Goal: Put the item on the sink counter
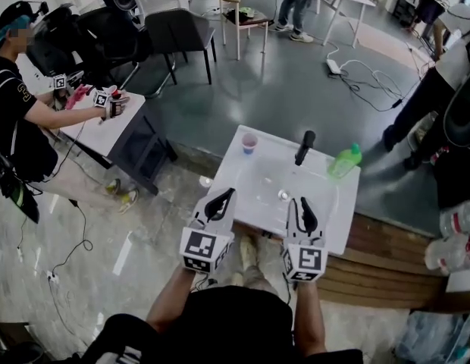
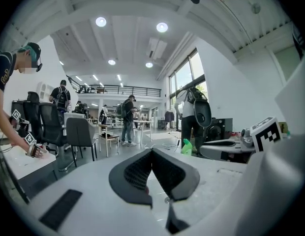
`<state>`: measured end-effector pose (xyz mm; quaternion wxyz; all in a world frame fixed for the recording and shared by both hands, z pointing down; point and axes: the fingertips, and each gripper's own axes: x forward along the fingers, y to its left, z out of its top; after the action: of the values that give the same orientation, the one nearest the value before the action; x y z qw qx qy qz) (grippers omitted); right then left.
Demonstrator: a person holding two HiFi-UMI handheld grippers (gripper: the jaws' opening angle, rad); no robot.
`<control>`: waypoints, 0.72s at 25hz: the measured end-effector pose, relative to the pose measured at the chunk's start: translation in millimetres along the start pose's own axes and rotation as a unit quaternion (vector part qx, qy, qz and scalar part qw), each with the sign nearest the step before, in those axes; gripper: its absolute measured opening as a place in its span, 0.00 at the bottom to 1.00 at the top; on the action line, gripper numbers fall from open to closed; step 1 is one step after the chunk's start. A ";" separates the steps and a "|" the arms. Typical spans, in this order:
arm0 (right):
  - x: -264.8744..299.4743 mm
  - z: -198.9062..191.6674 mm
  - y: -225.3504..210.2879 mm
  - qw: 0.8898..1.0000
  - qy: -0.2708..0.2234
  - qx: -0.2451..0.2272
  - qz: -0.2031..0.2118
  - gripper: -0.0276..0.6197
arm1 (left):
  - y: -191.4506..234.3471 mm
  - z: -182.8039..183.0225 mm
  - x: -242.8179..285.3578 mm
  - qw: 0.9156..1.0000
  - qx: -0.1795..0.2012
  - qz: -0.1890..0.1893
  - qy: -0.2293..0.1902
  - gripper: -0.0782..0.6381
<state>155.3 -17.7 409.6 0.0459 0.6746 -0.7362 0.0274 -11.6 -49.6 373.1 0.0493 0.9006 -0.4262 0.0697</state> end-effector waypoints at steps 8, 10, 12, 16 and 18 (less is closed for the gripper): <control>-39.0 1.5 -3.3 1.000 -0.020 0.000 -0.015 0.12 | -24.2 -0.5 -17.4 1.000 0.008 -0.020 -0.007 0.11; -44.8 -0.1 -2.6 1.000 -0.021 0.000 -0.016 0.11 | -27.0 -0.9 -21.0 1.000 0.008 -0.023 -0.007 0.11; -49.9 0.7 0.3 1.000 -0.020 0.001 -0.019 0.11 | -27.8 -0.5 -25.0 1.000 0.009 -0.025 -0.008 0.11; -61.2 4.5 3.8 0.999 -0.008 0.001 -0.031 0.09 | -32.4 -0.4 -32.7 0.999 0.011 -0.029 -0.008 0.11; -63.7 8.6 5.9 0.999 -0.017 -0.001 -0.029 0.07 | -33.5 -0.9 -35.4 0.999 0.010 -0.032 -0.006 0.11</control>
<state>154.6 45.0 394.5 0.0353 0.6961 -0.7170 0.0139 -7.9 -1.3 367.1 0.0397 0.9147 -0.3967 0.0666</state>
